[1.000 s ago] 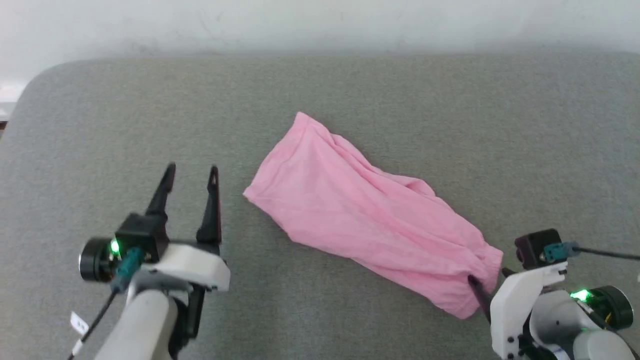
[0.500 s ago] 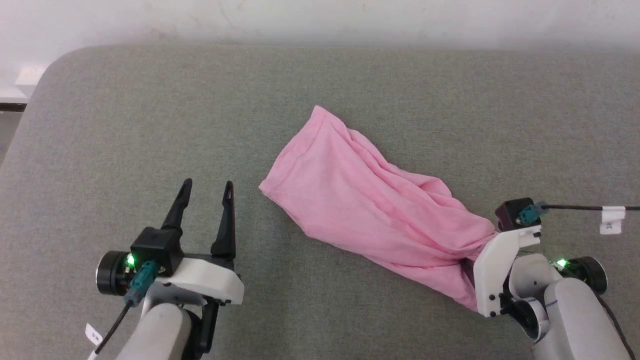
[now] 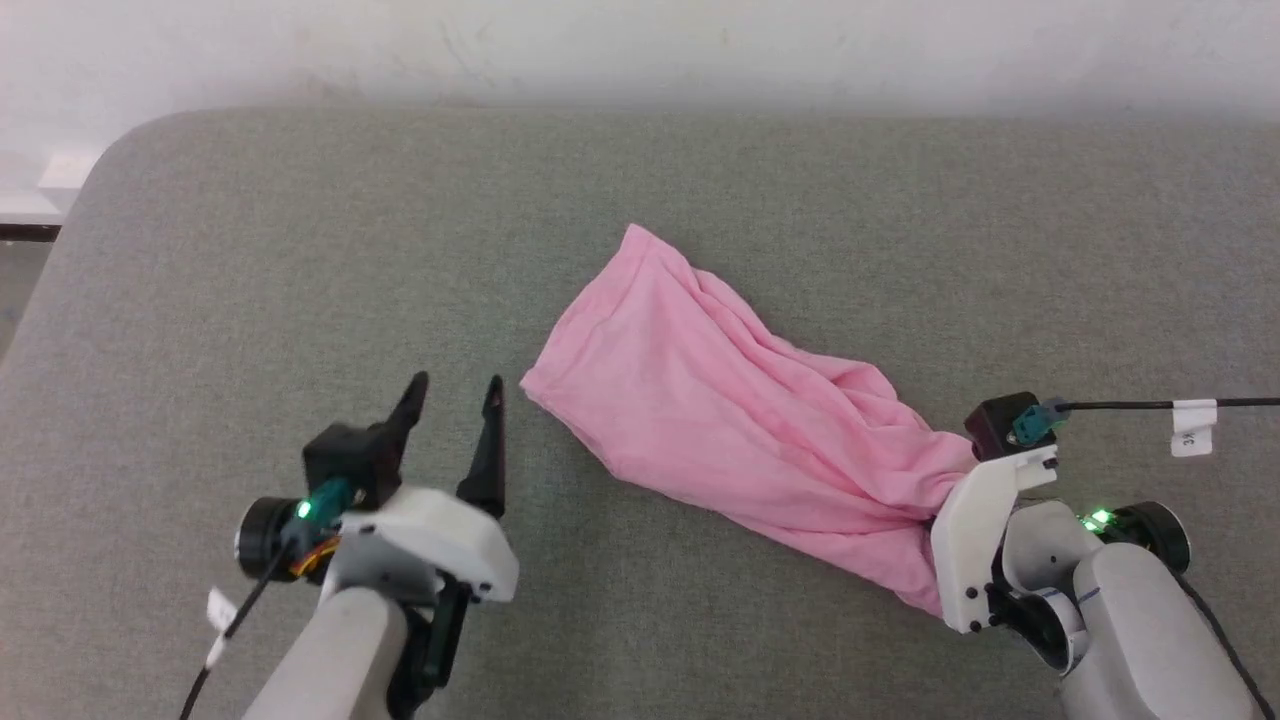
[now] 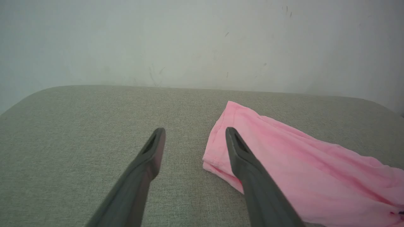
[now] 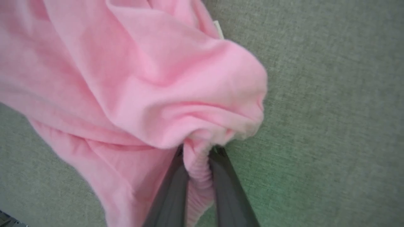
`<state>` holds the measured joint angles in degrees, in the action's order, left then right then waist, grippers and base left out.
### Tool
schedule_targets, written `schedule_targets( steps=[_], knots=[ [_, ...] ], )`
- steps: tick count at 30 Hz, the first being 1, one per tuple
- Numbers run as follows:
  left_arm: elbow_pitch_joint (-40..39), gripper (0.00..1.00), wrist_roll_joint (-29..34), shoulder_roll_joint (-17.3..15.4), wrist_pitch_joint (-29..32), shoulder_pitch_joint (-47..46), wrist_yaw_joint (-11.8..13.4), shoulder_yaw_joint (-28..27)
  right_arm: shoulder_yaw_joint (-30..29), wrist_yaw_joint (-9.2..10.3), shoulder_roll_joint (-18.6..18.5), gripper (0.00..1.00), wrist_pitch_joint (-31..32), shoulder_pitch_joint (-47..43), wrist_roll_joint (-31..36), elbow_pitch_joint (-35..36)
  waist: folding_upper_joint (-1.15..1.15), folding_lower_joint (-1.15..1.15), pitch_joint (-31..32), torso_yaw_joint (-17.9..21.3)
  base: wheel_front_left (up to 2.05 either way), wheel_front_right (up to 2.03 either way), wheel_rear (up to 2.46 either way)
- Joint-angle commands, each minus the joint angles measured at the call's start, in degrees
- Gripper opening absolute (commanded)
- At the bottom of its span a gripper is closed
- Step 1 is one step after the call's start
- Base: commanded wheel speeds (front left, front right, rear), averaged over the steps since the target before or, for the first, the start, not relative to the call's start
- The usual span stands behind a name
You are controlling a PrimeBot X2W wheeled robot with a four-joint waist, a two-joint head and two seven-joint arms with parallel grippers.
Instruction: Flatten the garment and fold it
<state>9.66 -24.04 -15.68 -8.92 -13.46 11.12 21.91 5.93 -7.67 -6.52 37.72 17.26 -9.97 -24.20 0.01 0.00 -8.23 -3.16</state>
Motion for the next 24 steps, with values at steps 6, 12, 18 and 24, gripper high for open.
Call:
schedule_targets(
  steps=[6, 12, 18, 24],
  knots=[
    [5.80, 1.00, -4.82, 3.36, 17.79, -9.46, 0.51, 1.56, 0.61, 0.19, -2.19, 0.00, -0.92, -1.43, -2.16, 1.83, -0.01, 0.00, -0.70, 0.73, 0.00, 0.00, 0.00],
    [17.41, 1.00, -4.91, 3.62, 33.64, -19.32, 0.63, 4.78, 3.98, 0.19, -3.04, 0.00, -0.81, -0.92, -4.49, 5.72, -0.01, 0.00, -2.76, 3.07, 0.00, 0.00, 0.00],
    [25.43, 1.00, -4.67, 3.76, 40.34, -24.19, -0.43, 6.77, 6.35, 0.19, -4.19, 0.00, -0.54, -0.08, -6.41, 8.78, -0.01, 0.00, -4.70, 5.31, 0.00, 0.00, 0.00],
    [30.50, 0.00, -5.90, 5.06, 44.09, -23.96, -2.18, 8.29, 6.97, 0.19, -5.41, 0.00, -0.47, -0.11, -7.31, 10.41, -0.01, 0.00, -5.73, 5.74, 0.00, 0.00, 0.00]
  ],
)
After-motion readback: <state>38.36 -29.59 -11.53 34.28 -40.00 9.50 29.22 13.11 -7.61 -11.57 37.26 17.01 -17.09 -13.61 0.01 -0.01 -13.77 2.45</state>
